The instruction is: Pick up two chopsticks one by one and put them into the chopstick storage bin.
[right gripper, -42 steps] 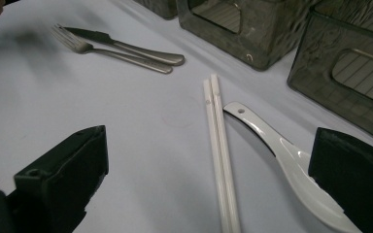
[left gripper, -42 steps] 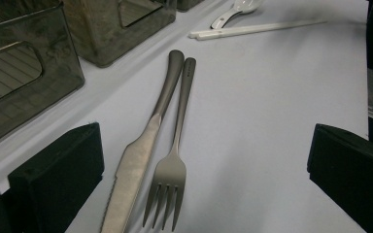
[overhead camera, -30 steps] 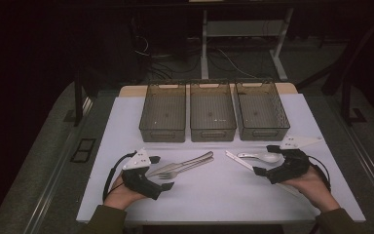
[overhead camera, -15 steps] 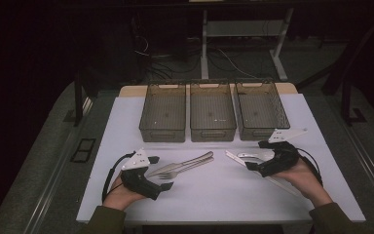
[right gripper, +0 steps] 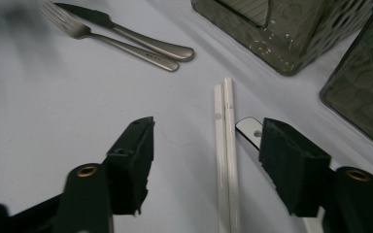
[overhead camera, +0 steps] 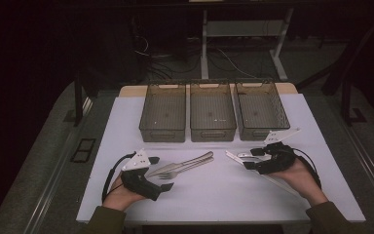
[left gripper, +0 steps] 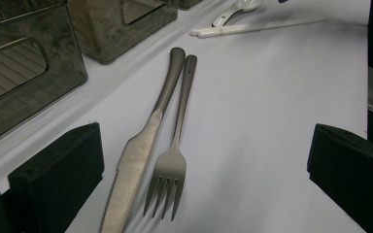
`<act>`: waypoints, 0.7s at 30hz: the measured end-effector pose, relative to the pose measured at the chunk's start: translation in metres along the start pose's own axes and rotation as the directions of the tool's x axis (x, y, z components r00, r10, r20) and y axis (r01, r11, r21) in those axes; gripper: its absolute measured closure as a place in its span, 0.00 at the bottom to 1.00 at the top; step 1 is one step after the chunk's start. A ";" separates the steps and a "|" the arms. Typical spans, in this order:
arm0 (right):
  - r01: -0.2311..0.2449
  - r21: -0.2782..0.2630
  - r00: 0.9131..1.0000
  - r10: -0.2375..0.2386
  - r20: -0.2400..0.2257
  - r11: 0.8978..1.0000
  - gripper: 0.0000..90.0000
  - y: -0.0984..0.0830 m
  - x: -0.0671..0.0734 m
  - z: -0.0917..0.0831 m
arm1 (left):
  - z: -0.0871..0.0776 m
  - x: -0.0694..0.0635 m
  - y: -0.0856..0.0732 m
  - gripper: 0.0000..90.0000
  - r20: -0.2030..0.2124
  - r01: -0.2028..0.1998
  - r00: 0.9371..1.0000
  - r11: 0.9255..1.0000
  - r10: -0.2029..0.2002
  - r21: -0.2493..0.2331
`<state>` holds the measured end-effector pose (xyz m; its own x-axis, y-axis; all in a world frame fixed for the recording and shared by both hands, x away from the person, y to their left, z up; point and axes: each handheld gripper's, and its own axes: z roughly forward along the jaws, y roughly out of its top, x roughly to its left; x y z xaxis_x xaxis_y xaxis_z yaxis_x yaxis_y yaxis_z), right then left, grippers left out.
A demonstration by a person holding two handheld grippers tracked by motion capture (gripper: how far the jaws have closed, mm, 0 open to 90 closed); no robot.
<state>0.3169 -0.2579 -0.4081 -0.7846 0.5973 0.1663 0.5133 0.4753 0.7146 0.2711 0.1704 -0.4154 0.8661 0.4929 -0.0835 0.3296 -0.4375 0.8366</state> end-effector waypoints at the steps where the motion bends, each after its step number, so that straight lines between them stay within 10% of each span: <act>1: 0.006 0.007 1.000 -0.006 0.003 1.000 0.49 -0.001 0.000 0.001 | 0.000 0.000 0.000 0.00 0.000 -0.001 1.000 1.000 0.001 0.000; 21: 0.023 0.106 0.999 -0.028 0.046 0.994 0.86 -0.010 0.003 0.012 | 0.001 0.000 -0.001 0.00 0.005 0.001 1.000 1.000 -0.001 0.001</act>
<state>0.3137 -0.2526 -0.4230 -0.7818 0.6128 0.1150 0.5291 0.5544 0.6424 0.2714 0.1698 -0.4167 0.8677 0.4893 -0.0874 0.3308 -0.4373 0.8362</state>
